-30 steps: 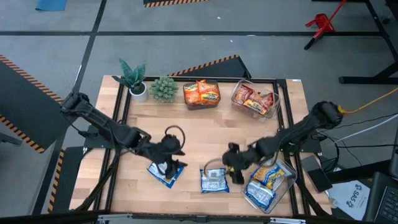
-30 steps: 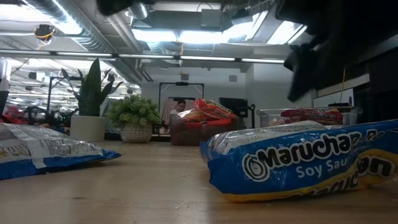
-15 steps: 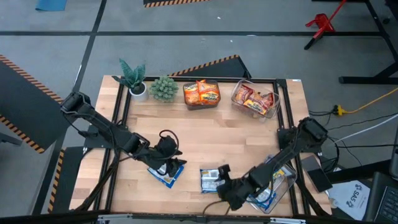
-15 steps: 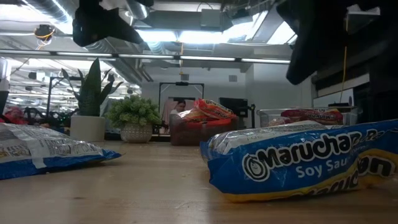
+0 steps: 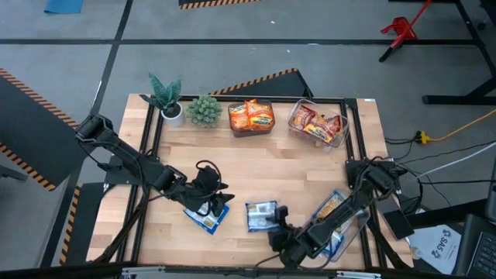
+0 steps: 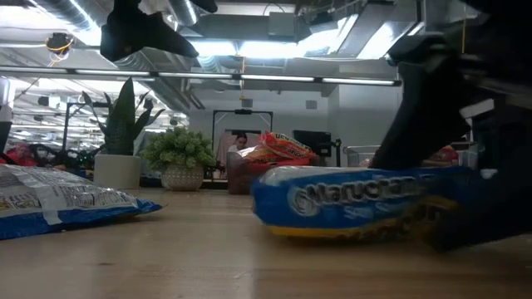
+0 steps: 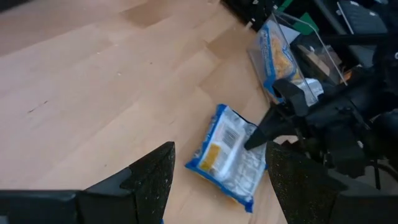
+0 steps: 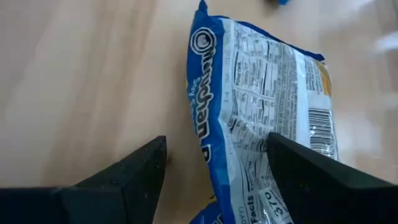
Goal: Sort Maruchan noodles
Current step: Put the blue noodle pack into the bottom transparent bin
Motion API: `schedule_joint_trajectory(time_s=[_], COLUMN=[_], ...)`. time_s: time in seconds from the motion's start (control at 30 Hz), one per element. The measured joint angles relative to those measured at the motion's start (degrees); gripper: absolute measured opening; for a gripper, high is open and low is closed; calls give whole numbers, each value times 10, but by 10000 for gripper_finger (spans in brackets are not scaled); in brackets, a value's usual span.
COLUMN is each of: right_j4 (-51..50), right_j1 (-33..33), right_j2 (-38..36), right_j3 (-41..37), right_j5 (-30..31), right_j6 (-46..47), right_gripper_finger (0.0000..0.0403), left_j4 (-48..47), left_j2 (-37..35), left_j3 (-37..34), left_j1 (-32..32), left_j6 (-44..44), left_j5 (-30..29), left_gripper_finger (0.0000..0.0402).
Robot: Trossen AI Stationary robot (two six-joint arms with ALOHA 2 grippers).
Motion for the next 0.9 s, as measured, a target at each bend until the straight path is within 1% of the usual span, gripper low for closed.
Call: schedule_joint_trajectory(time_s=[0.1, 0.2, 0.3, 0.43, 0.47, 0.6, 0.7, 0.77, 0.9], right_j4=[-8, -31, -70, -114, -123, -156, -162, -161, -162], right_j1=[-1, -2, -6, -19, -22, -42, -58, -71, -101], right_j2=[3, 5, 7, 7, 7, 7, 0, -12, -37], right_j3=[0, 10, 37, 77, 88, 120, 138, 145, 155], right_j5=[16, 30, 22, -23, -37, -93, -147, -190, -283], right_j6=[12, 14, 16, 23, 25, 49, 45, 45, 52], right_gripper_finger=[257, 216, 144, 29, 15, 8, 4, 1, 0], left_j4=[1, 1, 1, 1, 1, 2, 11, 27, 61], left_j2=[0, 0, 0, 0, 0, 0, 0, 0, 0], left_j3=[0, 0, 0, 0, 0, 0, 0, 0, 0], left_j1=[0, 0, 0, 0, 0, 0, 0, 0, 0], left_j6=[-10, -19, -26, -26, -26, -25, -21, -1, 72], left_j5=[0, 1, 4, 5, 5, 6, 6, 10, 23], left_gripper_finger=[245, 245, 245, 245, 245, 245, 245, 245, 245])
